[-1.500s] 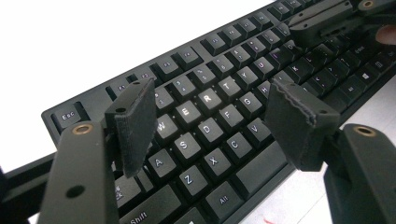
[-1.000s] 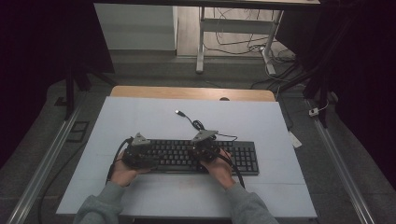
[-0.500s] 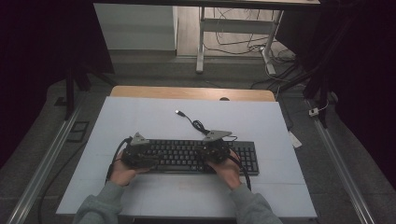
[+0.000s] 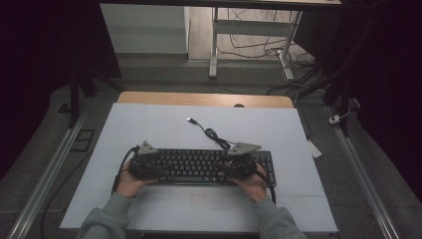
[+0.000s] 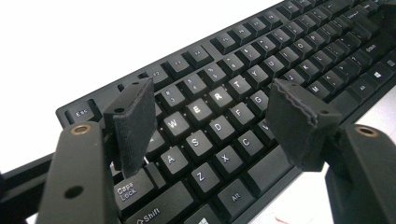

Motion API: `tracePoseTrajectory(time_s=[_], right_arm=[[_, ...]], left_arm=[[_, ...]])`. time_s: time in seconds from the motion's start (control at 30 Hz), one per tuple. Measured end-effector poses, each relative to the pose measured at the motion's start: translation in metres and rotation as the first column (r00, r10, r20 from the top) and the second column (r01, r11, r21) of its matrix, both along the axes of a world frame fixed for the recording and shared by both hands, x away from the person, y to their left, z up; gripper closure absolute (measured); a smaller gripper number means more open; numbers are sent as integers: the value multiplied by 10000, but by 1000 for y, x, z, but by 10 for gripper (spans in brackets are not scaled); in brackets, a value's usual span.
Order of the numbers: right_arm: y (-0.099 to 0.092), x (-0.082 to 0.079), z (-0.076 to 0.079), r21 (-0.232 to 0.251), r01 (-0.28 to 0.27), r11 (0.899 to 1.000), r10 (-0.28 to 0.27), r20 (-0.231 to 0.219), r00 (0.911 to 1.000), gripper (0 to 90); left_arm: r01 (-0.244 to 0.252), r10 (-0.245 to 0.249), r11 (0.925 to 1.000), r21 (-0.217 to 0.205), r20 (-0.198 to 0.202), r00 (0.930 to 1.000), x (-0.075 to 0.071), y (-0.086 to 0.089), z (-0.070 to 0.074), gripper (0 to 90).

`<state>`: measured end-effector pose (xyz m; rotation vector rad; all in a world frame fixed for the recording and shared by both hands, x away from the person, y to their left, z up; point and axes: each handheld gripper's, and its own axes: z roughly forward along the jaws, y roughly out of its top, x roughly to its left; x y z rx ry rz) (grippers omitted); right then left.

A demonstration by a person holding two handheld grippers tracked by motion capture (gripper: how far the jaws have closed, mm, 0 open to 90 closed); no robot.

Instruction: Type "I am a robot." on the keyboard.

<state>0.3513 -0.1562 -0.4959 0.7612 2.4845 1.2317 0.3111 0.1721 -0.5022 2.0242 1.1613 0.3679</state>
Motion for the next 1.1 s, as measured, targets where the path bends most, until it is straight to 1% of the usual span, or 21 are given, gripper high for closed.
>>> tracePoseTrajectory(time_s=[0.07, 0.17, 0.23, 0.3, 0.4, 0.47, 0.6, 0.63, 0.87, 1.1], right_arm=[[-4, -2, 0, 76, -26, 10000, 26, -30, 10000, 579], [-13, -5, 0, 46, 24, 10000, -24, 25, 10000, 570], [-19, -6, -1, 38, 131, 9999, -131, 27, 9999, 568], [-24, -7, -1, -70, 296, 9995, -296, -22, 9996, 566], [-30, -7, -3, -26, 398, 9992, -398, -53, 9992, 563], [-31, -7, -3, -27, 409, 9992, -409, -85, 9991, 561], [-32, -8, -3, -51, 359, 9993, -359, 9, 9994, 559], [-32, -8, -3, 7, 312, 9995, -312, -4, 9995, 558], [-31, -8, -4, -56, 322, 9995, -322, -17, 9995, 555], [-30, -7, -4, -90, 301, 9995, -301, 14, 9995, 555]], left_arm=[[-5, 5, 10000, -13, 11, 10000, 0, 0, 0, 336], [-34, 34, 10000, -38, 38, 10000, 0, 1, 1, 336], [-62, 62, 10000, -43, 48, 10000, 0, 2, 1, 336], [-111, 112, 9999, -67, 61, 9999, 0, 3, 1, 336], [-135, 136, 9999, -75, 54, 9999, 0, 4, 1, 336], [-142, 142, 9999, -71, 51, 9999, 0, 5, 1, 336], [-174, 175, 9998, -60, 56, 9998, 1, 5, 1, 336], [-185, 185, 9998, -64, 63, 9998, 1, 5, 1, 336], [-262, 262, 9997, -13, 150, 9995, 2, 5, 1, 343], [-367, 369, 9992, -136, 170, 9992, 5, 3, 1, 371]])
